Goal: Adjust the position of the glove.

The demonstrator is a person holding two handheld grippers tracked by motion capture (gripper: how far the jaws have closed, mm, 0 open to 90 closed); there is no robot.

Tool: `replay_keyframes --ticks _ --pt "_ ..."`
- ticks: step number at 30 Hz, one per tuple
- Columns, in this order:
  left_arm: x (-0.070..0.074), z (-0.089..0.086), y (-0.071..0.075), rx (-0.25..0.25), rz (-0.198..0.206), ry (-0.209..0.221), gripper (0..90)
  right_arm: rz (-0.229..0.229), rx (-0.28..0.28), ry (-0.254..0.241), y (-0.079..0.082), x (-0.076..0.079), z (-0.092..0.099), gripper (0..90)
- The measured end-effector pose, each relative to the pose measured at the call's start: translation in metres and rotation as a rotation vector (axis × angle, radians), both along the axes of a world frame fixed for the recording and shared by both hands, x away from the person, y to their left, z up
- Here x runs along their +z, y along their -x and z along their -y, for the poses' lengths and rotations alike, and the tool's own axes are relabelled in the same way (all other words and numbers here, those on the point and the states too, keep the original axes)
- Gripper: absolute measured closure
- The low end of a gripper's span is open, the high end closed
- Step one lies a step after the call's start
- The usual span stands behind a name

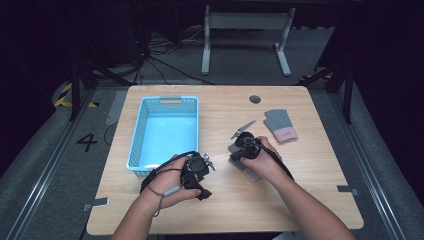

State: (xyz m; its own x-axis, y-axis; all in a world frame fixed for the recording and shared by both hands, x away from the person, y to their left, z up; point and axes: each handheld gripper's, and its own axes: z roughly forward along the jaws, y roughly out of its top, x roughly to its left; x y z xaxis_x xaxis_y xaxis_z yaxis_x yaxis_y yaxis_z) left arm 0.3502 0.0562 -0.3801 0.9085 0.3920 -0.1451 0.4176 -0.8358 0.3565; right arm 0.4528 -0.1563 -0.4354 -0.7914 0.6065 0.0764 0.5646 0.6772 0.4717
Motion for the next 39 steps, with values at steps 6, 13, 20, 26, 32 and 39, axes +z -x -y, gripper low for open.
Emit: replay_keyframes --ticks 6,13,20,26,32,39 --pt "-0.001 0.001 0.000 0.000 -0.004 0.000 40.3 0.005 0.010 0.011 0.001 0.000 -0.001 89.8" --pt "-0.002 0.003 -0.002 -0.006 -0.006 -0.007 40.1 -0.007 0.053 0.013 0.017 0.000 0.000 89.7" --pt "-0.002 0.006 -0.003 -0.014 -0.007 -0.006 39.8 -0.034 0.105 0.025 0.037 0.001 0.003 89.7" --pt "-0.003 0.009 -0.003 -0.023 -0.013 -0.010 39.7 -0.047 0.134 0.038 0.050 0.002 0.009 89.6" --pt "-0.004 0.010 -0.004 -0.021 -0.014 -0.013 39.7 -0.070 0.149 0.034 0.061 0.002 0.016 89.6" --pt "-0.005 0.013 -0.004 -0.035 -0.015 -0.021 39.6 -0.091 0.166 0.048 0.068 0.003 0.021 89.6"
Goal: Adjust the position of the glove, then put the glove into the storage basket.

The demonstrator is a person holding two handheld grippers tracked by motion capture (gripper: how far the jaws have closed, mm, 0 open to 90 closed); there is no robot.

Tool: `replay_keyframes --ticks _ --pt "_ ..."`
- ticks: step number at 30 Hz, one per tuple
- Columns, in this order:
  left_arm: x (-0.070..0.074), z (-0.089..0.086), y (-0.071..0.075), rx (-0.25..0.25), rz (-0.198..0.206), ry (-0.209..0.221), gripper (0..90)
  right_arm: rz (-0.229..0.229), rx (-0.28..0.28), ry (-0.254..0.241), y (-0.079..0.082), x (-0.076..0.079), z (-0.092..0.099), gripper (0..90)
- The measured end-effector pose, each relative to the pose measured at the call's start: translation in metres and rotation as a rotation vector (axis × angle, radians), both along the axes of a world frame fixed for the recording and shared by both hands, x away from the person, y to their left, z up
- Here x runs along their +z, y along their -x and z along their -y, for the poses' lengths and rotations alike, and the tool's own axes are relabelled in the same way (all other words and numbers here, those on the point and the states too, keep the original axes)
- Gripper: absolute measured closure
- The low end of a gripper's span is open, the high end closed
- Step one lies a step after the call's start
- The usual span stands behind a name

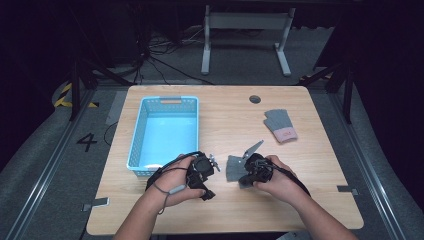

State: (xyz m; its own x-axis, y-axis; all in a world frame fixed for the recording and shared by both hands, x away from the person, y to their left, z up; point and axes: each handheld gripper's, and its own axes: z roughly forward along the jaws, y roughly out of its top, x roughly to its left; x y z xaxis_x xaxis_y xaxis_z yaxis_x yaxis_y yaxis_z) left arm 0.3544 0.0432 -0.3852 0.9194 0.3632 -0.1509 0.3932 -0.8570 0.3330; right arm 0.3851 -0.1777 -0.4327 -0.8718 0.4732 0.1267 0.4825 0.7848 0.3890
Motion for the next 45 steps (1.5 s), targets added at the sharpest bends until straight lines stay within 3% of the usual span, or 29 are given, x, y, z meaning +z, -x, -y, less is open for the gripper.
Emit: replay_keyframes --ticks 5,8,14,18,27,33,40,45 --pt "0.000 0.002 -0.002 -0.002 -0.001 -0.003 39.6 -0.003 -0.008 -0.003 0.001 0.001 0.000 88.5" --pt "0.001 0.003 -0.004 0.010 0.002 -0.002 39.8 0.006 -0.010 -0.056 0.003 0.008 0.001 87.7" --pt "0.003 0.002 -0.008 0.059 0.001 0.003 40.9 0.108 -0.069 -0.152 0.007 0.038 0.019 84.2" --pt "0.006 0.003 -0.010 0.059 0.000 0.033 40.9 0.139 -0.108 -0.172 0.006 0.049 0.037 81.6" --pt "0.004 0.007 -0.010 0.045 -0.003 0.041 39.9 0.182 -0.215 -0.186 -0.001 0.058 0.070 80.1" --pt "0.006 0.008 -0.009 0.036 -0.002 0.052 39.9 0.192 -0.258 -0.197 -0.004 0.062 0.085 86.2" --pt "0.006 0.004 -0.010 0.058 -0.003 0.057 39.9 0.238 -0.366 -0.209 -0.027 0.071 0.107 86.1" --pt "0.006 0.001 -0.010 0.068 -0.002 0.060 39.8 0.274 -0.440 -0.165 -0.056 0.072 0.118 77.1"
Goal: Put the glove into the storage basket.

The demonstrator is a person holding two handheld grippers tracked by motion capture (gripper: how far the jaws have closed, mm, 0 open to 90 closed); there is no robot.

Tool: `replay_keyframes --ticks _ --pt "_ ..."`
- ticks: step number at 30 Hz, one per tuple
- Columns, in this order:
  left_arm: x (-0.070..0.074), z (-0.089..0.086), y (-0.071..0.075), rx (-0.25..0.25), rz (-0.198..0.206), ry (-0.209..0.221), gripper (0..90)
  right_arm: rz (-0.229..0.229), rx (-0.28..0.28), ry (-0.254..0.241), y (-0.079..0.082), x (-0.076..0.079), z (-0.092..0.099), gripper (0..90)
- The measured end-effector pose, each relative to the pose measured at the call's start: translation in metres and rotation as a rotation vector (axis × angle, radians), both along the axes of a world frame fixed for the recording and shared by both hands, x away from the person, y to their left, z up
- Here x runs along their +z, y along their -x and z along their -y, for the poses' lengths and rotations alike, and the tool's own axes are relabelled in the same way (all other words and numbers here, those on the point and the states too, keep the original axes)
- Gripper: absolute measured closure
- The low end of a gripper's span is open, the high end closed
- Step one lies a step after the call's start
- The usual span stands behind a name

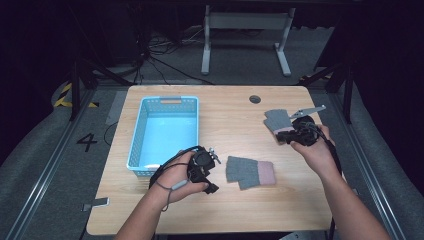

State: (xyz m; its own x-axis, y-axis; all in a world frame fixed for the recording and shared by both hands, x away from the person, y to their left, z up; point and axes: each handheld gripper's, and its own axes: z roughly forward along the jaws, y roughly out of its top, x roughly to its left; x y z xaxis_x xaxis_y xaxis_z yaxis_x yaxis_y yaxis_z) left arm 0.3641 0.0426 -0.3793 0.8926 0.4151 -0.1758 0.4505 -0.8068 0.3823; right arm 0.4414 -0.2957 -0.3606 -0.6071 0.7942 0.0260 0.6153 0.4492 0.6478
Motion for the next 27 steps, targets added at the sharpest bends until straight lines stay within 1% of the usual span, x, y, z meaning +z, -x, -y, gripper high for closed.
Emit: replay_keyframes --ticks 1,3,4,5,9,11,12,16,21,27 --pt "0.000 0.000 0.000 0.003 0.000 0.001 39.8 0.000 -0.027 0.012 -0.008 -0.001 0.002 75.6" --pt "-0.001 -0.002 0.000 0.002 -0.004 -0.003 39.7 -0.021 -0.056 0.010 -0.020 -0.004 0.005 73.8" --pt "-0.001 -0.003 0.001 0.006 -0.002 -0.002 39.7 -0.024 -0.070 0.012 -0.025 -0.006 0.007 72.4" --pt "-0.001 -0.003 0.001 0.008 -0.002 -0.002 39.7 -0.027 -0.085 0.025 -0.031 -0.008 0.008 70.7" --pt "-0.001 -0.004 0.001 0.009 -0.007 -0.002 39.6 -0.043 -0.113 0.051 -0.045 -0.016 0.011 65.9" --pt "-0.002 -0.005 0.001 0.007 -0.004 -0.001 39.4 -0.039 -0.130 0.062 -0.051 -0.021 0.013 62.9" --pt "-0.002 -0.004 0.002 0.008 -0.006 -0.003 39.4 -0.044 -0.141 0.065 -0.055 -0.024 0.015 62.0" --pt "-0.003 -0.004 0.003 0.006 -0.005 -0.009 39.1 -0.041 -0.176 0.080 -0.066 -0.031 0.021 57.8" --pt "-0.004 -0.004 0.003 0.004 -0.007 -0.010 38.9 -0.068 -0.211 0.092 -0.078 -0.042 0.026 52.9" --pt "-0.004 -0.004 0.002 0.001 -0.010 -0.012 38.9 -0.095 -0.239 0.110 -0.085 -0.052 0.032 51.9"
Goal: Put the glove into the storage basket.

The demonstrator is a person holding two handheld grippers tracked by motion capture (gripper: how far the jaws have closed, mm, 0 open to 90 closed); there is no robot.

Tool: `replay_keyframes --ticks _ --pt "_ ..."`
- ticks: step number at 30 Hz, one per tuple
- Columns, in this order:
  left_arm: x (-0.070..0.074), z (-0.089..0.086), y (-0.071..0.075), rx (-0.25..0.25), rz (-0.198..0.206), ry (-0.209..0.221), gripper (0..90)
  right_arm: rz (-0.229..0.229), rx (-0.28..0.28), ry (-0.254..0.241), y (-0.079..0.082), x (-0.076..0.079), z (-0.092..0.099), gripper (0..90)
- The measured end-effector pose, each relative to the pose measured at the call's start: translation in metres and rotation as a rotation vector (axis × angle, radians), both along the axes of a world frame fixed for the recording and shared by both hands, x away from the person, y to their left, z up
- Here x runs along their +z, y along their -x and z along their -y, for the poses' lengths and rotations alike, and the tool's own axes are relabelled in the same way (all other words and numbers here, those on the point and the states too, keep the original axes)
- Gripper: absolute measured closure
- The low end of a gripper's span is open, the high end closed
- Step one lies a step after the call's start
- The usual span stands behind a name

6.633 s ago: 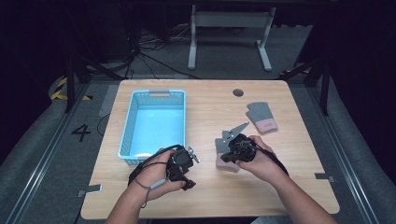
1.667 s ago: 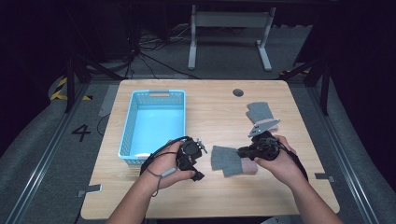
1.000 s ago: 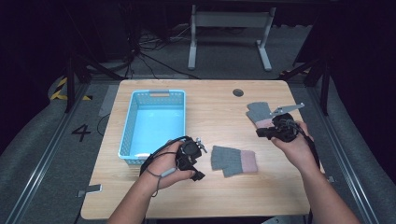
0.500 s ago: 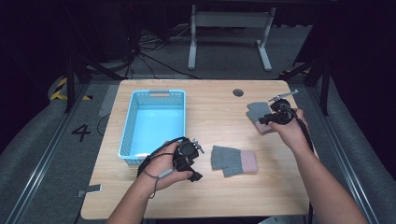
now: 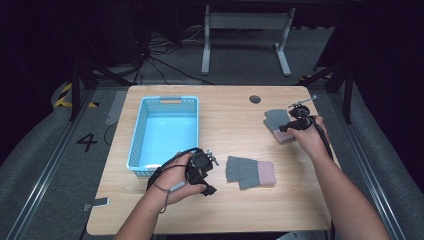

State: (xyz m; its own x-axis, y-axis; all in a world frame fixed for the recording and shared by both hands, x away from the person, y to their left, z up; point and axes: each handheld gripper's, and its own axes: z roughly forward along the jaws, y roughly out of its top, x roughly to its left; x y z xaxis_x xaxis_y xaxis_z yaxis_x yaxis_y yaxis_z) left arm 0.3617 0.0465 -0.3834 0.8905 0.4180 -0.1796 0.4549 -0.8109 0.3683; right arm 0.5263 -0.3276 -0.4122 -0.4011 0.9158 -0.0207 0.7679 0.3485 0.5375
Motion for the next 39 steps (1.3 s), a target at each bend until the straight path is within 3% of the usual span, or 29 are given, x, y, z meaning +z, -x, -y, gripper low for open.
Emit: replay_keyframes --ticks 7,13,18,21,28,33,39 --pt "0.001 0.001 0.001 -0.005 0.001 -0.001 38.7 -0.028 -0.016 0.028 -0.005 -0.010 0.000 50.6" --pt "-0.001 0.002 0.002 -0.014 -0.002 -0.007 38.3 -0.037 -0.031 -0.002 -0.006 -0.015 0.001 51.7" --pt "0.000 0.003 0.003 -0.021 -0.001 -0.011 38.3 -0.055 -0.057 -0.027 -0.007 -0.015 0.003 58.8" --pt "0.000 0.003 0.003 -0.021 0.002 -0.006 38.3 -0.080 -0.056 -0.011 -0.009 -0.013 0.000 65.7" --pt "0.000 0.002 0.002 -0.015 0.003 -0.006 38.3 -0.093 -0.041 0.019 -0.011 -0.011 -0.004 79.3" --pt "0.001 0.001 0.002 -0.012 0.007 -0.003 38.3 -0.079 -0.039 0.049 -0.010 -0.009 -0.007 81.1" --pt "0.001 0.000 0.001 -0.009 0.006 -0.002 38.4 -0.053 -0.016 0.049 -0.004 0.001 -0.004 81.2"
